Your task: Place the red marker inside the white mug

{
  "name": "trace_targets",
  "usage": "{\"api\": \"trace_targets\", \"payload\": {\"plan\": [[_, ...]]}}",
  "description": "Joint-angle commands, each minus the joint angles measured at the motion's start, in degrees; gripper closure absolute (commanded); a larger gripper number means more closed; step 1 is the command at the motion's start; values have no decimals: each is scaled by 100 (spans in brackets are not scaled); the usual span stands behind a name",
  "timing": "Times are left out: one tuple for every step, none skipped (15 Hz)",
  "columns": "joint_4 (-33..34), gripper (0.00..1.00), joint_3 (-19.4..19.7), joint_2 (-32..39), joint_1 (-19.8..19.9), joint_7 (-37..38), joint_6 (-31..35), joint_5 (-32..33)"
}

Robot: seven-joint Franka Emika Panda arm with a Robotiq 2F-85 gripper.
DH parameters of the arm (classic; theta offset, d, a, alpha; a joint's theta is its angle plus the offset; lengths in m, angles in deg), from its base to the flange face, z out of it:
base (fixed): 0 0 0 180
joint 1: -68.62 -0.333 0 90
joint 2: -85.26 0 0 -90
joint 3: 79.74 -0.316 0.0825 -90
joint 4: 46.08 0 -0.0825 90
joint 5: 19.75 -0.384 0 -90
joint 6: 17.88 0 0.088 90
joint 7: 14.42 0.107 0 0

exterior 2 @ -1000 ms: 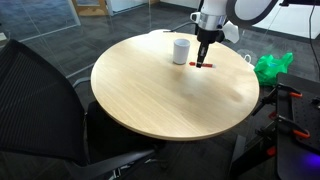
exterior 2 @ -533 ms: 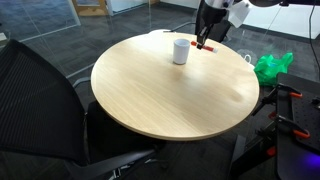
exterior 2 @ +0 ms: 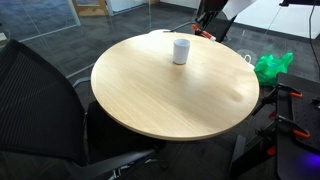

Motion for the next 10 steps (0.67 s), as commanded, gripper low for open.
{"api": "trace_targets", "payload": {"plan": [[6,95,-69,-3,66,-3,-12,2],[111,95,114,56,-62,969,-45,695],[226,95,196,92,-46,1380,-12,1040],[304,95,444,153,-288,1855,12,1368],[405,95,522,204,-350,2337,-48,1720],[518,95,635,254,-456,2802,-131,2047],[642,95,745,332,-568,3257,-205,2355],[759,95,840,405,-684,3717,-297,2646],[879,95,925,493,-815,4175,-398,2919],[982,95,1000,579,-945,4631,-507,3177]]}}
